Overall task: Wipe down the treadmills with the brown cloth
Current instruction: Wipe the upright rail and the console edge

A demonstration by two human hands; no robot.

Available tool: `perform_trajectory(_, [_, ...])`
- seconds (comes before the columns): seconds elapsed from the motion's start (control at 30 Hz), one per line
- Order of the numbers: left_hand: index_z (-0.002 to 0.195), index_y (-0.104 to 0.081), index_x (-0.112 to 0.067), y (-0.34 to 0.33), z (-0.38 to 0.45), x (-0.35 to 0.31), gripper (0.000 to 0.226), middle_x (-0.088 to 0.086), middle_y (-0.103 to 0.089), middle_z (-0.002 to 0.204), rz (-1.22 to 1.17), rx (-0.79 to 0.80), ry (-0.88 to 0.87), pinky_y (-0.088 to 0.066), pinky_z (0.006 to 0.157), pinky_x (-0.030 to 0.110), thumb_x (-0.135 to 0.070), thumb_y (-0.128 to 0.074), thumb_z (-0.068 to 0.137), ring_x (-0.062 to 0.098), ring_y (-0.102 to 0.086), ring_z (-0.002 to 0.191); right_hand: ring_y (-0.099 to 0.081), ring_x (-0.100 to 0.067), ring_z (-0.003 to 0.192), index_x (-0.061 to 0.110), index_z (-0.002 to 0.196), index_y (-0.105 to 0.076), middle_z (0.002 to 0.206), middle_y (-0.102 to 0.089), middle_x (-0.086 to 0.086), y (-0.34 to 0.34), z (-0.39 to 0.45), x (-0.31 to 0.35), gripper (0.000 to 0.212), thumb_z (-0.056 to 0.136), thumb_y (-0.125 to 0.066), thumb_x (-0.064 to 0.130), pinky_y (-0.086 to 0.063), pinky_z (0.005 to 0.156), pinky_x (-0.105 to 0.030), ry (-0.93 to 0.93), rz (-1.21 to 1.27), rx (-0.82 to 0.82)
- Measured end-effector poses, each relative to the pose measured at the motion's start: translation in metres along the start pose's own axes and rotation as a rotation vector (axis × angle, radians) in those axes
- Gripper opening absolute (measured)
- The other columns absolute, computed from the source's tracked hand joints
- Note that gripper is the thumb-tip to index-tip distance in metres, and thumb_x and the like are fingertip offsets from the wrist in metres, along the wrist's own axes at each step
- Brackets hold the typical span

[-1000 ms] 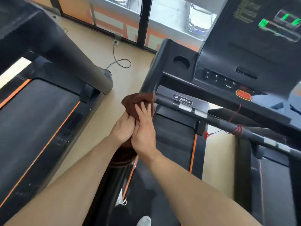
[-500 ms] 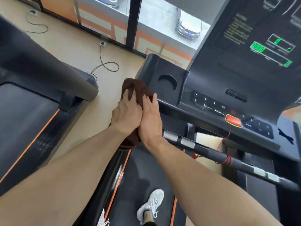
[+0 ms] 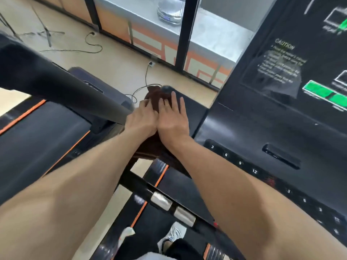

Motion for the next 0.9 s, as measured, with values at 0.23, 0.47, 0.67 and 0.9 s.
perform_trajectory(0.23, [0.146,-0.041,-0.020,-0.004,0.063,-0.054,0.045,0.013,-0.041,0.148,0.134,-0.045,-0.117,-0.043,0.095,0.053,-0.033,-0.040,0.103,0.039,-0.050,0.127,-0.001,-0.033,0.158,0.002,0.160,-0.020,0.166,-0.028,-0.014,0.003,0.054,-0.060,0.054,0.108,-0.023,0.020,0.004,0.128,-0.044,-0.076,0.128,0.032])
perform_trajectory(0.47, [0.124,-0.061,-0.013,0.003,0.098,-0.072,0.037,0.010,-0.060,0.127,0.086,0.012,-0.130,-0.043,0.093,0.046,-0.029,-0.035,0.102,0.034,-0.055,0.121,-0.030,-0.034,0.147,0.007,0.138,-0.049,0.145,-0.051,-0.019,0.011,0.067,-0.071,0.038,0.105,-0.031,0.013,-0.021,0.122,-0.044,-0.252,0.289,-0.035])
perform_trajectory(0.67, [0.149,-0.041,-0.013,-0.002,0.074,-0.053,0.048,0.005,-0.035,0.158,0.046,0.039,-0.301,-0.039,0.105,0.047,-0.027,-0.033,0.104,0.029,-0.031,0.145,-0.034,-0.036,0.143,0.002,0.149,-0.037,0.148,-0.048,-0.017,0.014,0.054,-0.057,0.045,0.107,-0.036,0.018,-0.024,0.120,-0.042,-0.143,0.181,0.054])
perform_trajectory(0.9, [0.163,-0.008,-0.014,-0.013,0.007,-0.031,0.066,0.005,0.000,0.171,0.291,0.007,-0.327,-0.018,0.122,0.052,-0.035,-0.027,0.104,0.031,0.000,0.156,-0.023,-0.036,0.152,0.004,0.160,-0.024,0.162,-0.034,-0.018,0.028,-0.003,-0.029,0.053,0.110,-0.029,0.021,-0.020,0.124,-0.042,-0.059,0.054,0.264])
Point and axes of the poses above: each hand's wrist, its own z-axis towards the middle knuckle, its own y-axis out of the back of the hand, x = y × z, the point moved 5 cm from there along z, towards the middle knuckle
